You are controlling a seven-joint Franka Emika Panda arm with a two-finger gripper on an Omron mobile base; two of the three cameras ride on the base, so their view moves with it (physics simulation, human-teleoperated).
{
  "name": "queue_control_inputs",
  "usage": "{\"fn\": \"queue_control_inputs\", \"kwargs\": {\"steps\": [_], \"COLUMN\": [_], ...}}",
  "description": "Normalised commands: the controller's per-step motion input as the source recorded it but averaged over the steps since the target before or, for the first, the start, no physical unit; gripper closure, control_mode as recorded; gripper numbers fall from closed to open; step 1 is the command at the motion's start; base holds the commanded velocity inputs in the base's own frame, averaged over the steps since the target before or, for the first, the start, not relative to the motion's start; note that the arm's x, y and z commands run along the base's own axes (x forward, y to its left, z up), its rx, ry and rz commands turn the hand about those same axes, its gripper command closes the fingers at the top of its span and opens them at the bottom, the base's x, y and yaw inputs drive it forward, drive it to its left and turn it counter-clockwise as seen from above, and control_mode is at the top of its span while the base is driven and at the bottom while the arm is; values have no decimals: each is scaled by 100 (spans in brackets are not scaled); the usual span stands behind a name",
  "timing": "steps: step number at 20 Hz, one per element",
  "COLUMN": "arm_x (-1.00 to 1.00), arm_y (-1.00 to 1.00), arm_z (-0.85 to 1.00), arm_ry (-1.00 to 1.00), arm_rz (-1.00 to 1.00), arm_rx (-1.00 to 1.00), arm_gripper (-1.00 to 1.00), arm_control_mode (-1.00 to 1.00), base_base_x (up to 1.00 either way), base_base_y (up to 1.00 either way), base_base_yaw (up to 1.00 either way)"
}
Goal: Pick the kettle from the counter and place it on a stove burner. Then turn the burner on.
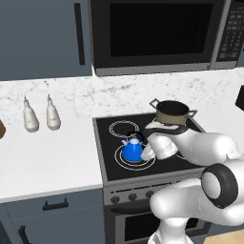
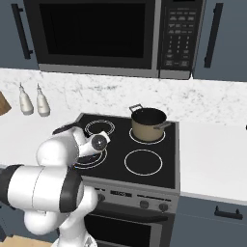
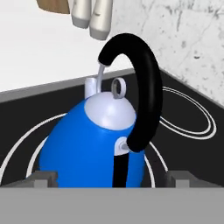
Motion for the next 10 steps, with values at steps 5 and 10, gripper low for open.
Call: {"fn": "queue_control_inputs", "kwargs": {"steps": [5,10], "arm_x": [-27,-29], "arm_y": [-23,-5], "arm_z": [47,82], "arm_ry": [1,0], "arm_rz": [0,0], "arm_rx": [0,0], "arm_gripper": [-100,-100], "arm_control_mode": [-100,-100], "base_base_x": [0,0], "base_base_y": [0,0], "base_base_yaw": [0,0]}}
